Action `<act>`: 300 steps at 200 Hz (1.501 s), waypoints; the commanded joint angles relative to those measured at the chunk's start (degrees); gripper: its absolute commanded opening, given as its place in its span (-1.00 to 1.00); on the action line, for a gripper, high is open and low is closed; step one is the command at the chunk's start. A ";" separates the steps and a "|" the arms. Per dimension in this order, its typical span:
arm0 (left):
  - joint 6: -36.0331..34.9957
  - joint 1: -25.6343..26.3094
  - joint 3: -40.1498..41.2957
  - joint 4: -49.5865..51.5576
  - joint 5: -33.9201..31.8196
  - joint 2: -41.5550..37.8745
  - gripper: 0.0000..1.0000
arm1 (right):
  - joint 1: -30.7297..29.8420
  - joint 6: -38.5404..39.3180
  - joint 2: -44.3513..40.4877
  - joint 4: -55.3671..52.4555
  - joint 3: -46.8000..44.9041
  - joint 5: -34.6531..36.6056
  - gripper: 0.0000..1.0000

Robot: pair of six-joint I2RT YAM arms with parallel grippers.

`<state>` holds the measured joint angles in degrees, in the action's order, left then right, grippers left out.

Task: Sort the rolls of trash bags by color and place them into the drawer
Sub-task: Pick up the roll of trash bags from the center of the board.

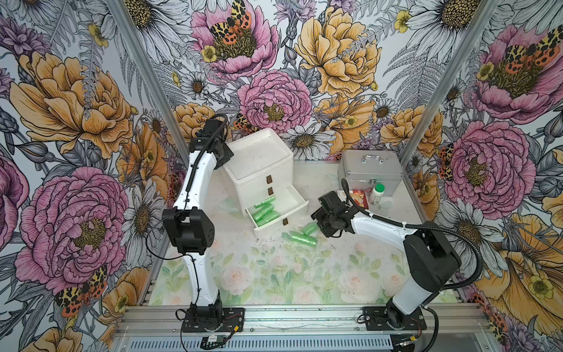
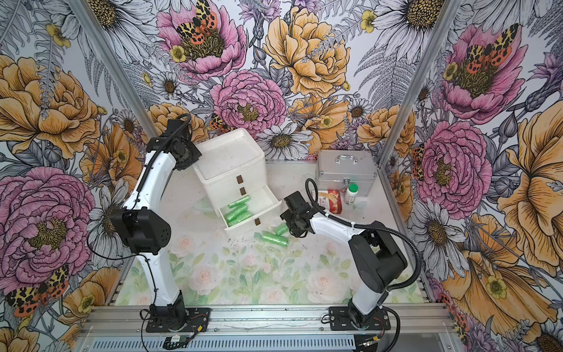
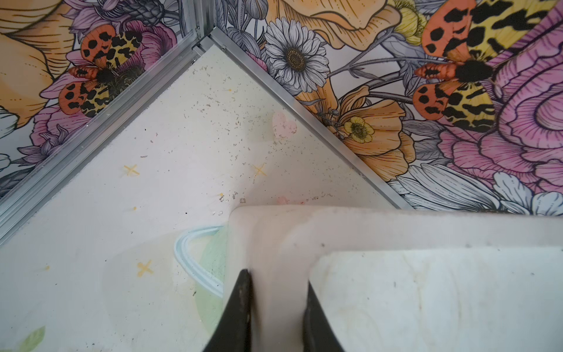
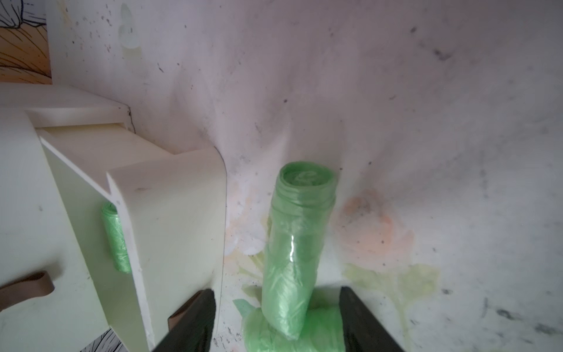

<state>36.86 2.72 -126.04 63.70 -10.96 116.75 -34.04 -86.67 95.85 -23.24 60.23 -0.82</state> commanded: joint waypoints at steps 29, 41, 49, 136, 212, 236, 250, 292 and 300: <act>10.71 3.04 4.84 2.30 22.21 8.22 -1.00 | 1.60 -2.36 3.30 -0.94 0.72 3.03 0.29; 10.68 3.05 4.84 2.27 22.21 8.19 -1.00 | 1.75 -2.36 4.42 -0.93 1.28 2.59 0.28; 10.63 3.03 4.88 2.29 22.22 8.23 -1.00 | 1.87 -2.37 5.17 -0.96 1.60 1.96 0.27; 10.81 2.94 4.67 2.26 22.22 8.14 -1.00 | 2.22 -1.10 10.50 -0.87 6.21 -1.74 0.16; 10.78 2.91 4.57 2.28 22.33 8.12 -1.00 | 2.24 -0.60 12.02 -0.90 6.58 -4.69 -0.35; 10.79 2.90 4.31 2.29 22.36 8.14 -1.00 | 2.30 0.07 10.66 -0.84 6.48 -4.54 -0.58; 10.81 2.75 4.31 2.26 22.13 8.21 -1.00 | 2.36 0.49 9.35 -0.90 6.18 -4.92 -0.61; 10.79 2.78 3.84 2.30 22.56 8.49 -1.00 | 2.74 0.32 3.25 -0.91 5.37 -4.75 -0.65; 10.77 2.79 3.78 2.30 22.59 8.41 -1.00 | 2.74 0.55 2.12 -0.93 5.95 -4.40 -0.64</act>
<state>36.64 2.72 -126.28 63.88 -10.96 117.03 -31.77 -86.96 103.13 -24.18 65.52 -5.87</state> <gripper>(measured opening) 0.205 0.205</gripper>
